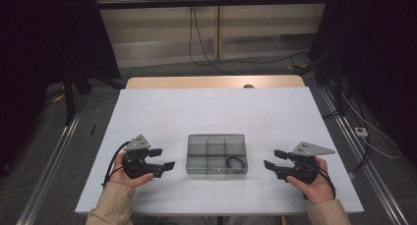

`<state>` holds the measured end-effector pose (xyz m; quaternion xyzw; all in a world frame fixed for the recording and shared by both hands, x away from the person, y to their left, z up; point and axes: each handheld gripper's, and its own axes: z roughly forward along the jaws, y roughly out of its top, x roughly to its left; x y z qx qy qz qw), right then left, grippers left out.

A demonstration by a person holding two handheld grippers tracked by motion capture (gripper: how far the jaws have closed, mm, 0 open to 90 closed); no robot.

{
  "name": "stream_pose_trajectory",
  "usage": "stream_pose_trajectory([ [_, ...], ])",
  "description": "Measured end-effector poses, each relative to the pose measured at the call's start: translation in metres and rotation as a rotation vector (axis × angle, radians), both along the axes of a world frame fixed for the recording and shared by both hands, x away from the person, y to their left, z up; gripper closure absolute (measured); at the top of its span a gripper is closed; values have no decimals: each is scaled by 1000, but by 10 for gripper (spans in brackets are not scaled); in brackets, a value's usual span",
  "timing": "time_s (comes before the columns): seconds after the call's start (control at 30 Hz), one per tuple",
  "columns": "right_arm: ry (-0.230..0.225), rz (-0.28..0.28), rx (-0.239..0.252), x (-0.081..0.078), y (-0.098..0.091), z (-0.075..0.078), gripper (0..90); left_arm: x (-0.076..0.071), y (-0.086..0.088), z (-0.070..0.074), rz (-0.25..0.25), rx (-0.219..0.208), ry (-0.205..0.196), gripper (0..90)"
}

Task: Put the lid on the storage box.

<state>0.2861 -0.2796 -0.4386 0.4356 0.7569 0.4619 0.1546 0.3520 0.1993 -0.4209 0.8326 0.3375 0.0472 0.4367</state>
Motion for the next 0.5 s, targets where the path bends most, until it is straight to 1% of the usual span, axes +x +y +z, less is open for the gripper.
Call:
stream_pose_trajectory([
  [0.1,4,-6,-11,-1,-3,-2,365,-1,6,-2,5,5,-12,178],
  [0.17,4,-11,-19,-2,-4,-4,351,-2,10,-3,8,-1,-13,147],
  [0.3,3,-16,-26,-3,-6,-6,330,-3,14,-5,3,-1,-22,117],
  [0.5,4,-21,-35,-4,-8,-9,304,-3,19,-6,21,-10,-24,95],
])
